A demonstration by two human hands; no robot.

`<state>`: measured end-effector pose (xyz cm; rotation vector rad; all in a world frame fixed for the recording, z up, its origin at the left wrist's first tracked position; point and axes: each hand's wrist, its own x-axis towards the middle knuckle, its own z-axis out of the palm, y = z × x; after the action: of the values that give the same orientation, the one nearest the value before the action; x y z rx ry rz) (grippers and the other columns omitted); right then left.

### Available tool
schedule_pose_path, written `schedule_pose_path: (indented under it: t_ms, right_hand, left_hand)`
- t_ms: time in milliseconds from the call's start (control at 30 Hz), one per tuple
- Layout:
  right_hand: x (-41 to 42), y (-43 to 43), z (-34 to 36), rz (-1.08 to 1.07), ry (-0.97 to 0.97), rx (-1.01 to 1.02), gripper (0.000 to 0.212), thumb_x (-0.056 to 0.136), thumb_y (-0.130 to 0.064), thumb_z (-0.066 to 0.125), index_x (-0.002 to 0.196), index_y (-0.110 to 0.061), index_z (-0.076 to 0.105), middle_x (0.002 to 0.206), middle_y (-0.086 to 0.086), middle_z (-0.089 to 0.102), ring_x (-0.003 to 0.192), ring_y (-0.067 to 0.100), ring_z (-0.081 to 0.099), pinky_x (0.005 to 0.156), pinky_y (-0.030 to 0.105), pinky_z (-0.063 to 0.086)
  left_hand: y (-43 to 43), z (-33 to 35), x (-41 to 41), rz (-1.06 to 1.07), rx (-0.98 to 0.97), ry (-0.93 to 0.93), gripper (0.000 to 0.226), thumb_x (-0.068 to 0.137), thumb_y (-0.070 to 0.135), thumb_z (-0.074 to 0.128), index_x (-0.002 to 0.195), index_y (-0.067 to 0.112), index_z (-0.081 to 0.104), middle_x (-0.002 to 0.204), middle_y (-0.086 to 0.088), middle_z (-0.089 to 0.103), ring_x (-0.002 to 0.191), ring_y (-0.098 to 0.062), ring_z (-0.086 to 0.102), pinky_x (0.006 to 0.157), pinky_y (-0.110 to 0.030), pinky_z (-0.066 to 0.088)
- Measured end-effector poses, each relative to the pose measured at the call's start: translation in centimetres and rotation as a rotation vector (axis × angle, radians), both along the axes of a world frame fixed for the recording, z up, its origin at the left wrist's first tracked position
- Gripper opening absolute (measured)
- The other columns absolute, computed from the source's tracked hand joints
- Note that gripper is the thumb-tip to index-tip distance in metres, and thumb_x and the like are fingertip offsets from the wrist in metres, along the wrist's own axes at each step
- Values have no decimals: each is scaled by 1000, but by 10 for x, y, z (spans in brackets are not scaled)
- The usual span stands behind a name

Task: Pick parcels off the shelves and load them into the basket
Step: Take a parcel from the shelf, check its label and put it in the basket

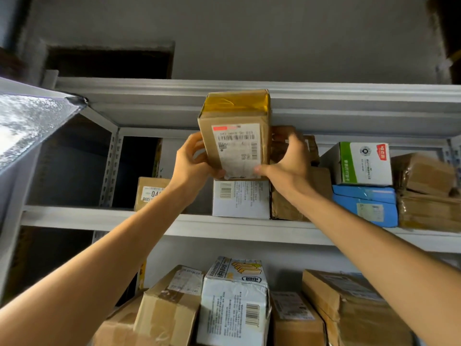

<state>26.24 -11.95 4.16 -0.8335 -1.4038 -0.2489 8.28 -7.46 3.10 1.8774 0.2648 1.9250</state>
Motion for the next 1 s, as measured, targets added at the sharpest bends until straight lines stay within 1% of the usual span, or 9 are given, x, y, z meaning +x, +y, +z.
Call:
schedule_pose_path:
  t_ms: [167, 300, 333, 500, 633, 733, 833, 900, 1000]
  right_hand:
    - [-6, -3, 3, 221, 55, 1, 48, 74, -14, 81, 114, -19, 55, 118, -5, 63, 110, 11, 58, 88, 27, 50]
    - [-3, -6, 12, 492, 290, -150, 5, 91, -24, 64, 91, -28, 60, 90, -11, 68, 74, -1, 63, 59, 16, 50]
    - [-3, -6, 14, 534, 373, -187, 10, 95, -26, 58, 85, -24, 60, 84, -6, 68, 67, 2, 63, 54, 17, 50]
    - [-11, 5, 9, 737, 577, -302, 30, 100, -20, 44, 78, -14, 62, 78, 9, 71, 79, 26, 67, 92, 46, 52]
    - [-10, 6, 4, 740, 530, -292, 18, 94, -30, 59, 88, -16, 67, 86, 5, 75, 78, 22, 71, 90, 40, 55]
    - [-11, -3, 9, 727, 413, -145, 13, 92, -26, 59, 91, -20, 70, 85, -2, 74, 86, 17, 69, 88, 32, 51]
    - [-11, -14, 16, 522, 60, 54, 32, 86, -27, 64, 117, -20, 68, 112, -5, 70, 108, 9, 62, 94, 21, 45]
    - [-16, -17, 23, 299, -189, 170, 48, 82, -42, 64, 124, -18, 66, 119, -3, 63, 110, 9, 59, 92, 21, 47]
    - [-24, -21, 33, 186, -215, 246, 40, 85, -48, 60, 109, -18, 72, 106, 1, 66, 98, 8, 61, 82, 26, 52]
  left_hand:
    - [-9, -5, -2, 6, 41, -19, 68, 68, -16, 72, 127, 5, 47, 121, -12, 62, 113, -25, 61, 78, -40, 59]
    - [-22, -12, -1, 312, 159, 45, 77, 61, 50, 79, 130, 30, 50, 123, 5, 46, 114, -5, 49, 89, -17, 45]
    - [-27, -15, 2, 364, 224, 90, 82, 59, 58, 77, 132, 37, 46, 125, 6, 40, 116, -5, 45, 90, -16, 43]
    - [-36, -17, 23, 596, 475, 201, 104, 60, 58, 79, 147, 29, 29, 135, 3, 26, 123, -8, 34, 100, -22, 43]
    - [-29, -5, 10, 695, 417, 110, 91, 65, 50, 80, 138, 12, 43, 136, -6, 37, 126, -21, 41, 98, -35, 47]
    - [-25, -1, -5, 369, 247, 8, 74, 73, 40, 78, 133, 13, 44, 119, -1, 61, 105, -12, 63, 84, -32, 56]
    - [-26, 10, -11, 52, -20, -155, 50, 86, 39, 64, 125, 10, 51, 105, -1, 68, 95, -15, 69, 79, -34, 59]
    - [-28, 17, -11, -8, -179, -228, 48, 89, 48, 56, 119, 11, 58, 105, -1, 68, 97, -18, 67, 79, -33, 58]
    - [-35, 24, -11, -25, -278, -304, 51, 86, 61, 52, 114, 19, 61, 107, -1, 68, 96, -15, 66, 85, -30, 54]
